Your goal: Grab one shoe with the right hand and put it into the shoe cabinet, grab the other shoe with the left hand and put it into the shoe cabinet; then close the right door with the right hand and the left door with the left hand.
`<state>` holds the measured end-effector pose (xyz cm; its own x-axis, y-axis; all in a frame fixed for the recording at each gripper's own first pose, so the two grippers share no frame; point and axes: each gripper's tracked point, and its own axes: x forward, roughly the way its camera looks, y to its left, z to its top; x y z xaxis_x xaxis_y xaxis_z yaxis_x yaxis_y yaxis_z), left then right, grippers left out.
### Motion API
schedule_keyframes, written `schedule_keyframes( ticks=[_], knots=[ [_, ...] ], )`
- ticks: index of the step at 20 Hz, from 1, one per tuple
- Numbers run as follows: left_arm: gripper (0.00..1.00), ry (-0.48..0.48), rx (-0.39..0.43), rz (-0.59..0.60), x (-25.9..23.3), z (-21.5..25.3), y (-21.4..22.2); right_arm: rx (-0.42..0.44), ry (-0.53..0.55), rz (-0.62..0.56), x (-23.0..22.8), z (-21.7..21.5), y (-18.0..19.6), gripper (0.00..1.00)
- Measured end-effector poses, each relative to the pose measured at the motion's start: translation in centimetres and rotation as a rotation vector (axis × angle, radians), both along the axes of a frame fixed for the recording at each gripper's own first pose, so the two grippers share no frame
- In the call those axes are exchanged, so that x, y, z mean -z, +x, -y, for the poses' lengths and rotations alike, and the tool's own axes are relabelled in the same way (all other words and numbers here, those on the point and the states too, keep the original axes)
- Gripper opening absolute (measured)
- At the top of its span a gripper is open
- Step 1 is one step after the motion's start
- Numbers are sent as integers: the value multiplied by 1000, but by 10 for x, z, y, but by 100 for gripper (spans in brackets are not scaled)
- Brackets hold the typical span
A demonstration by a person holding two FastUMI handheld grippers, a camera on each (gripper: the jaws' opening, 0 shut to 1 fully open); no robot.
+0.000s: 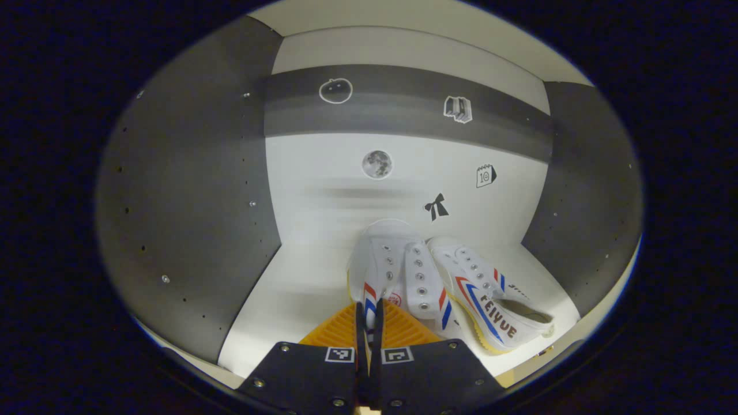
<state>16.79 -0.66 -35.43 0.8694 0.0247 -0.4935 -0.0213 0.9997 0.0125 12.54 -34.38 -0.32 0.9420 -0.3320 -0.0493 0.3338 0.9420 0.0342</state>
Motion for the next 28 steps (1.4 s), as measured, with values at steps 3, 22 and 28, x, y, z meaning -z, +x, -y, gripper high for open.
schedule_keyframes(
  ticks=[3, 22, 28],
  knots=[
    [12, 50, -5, 79, -22, -1, 2, -20, 13, 10, -8, -12, 6, 97],
    [100, 140, 66, 526, -178, 31, -324, -157, 73, 131, -121, -78, -20, 98],
    [98, 107, 27, 522, -151, 14, -402, -213, 61, 171, -145, -105, -33, 98]
  ],
)
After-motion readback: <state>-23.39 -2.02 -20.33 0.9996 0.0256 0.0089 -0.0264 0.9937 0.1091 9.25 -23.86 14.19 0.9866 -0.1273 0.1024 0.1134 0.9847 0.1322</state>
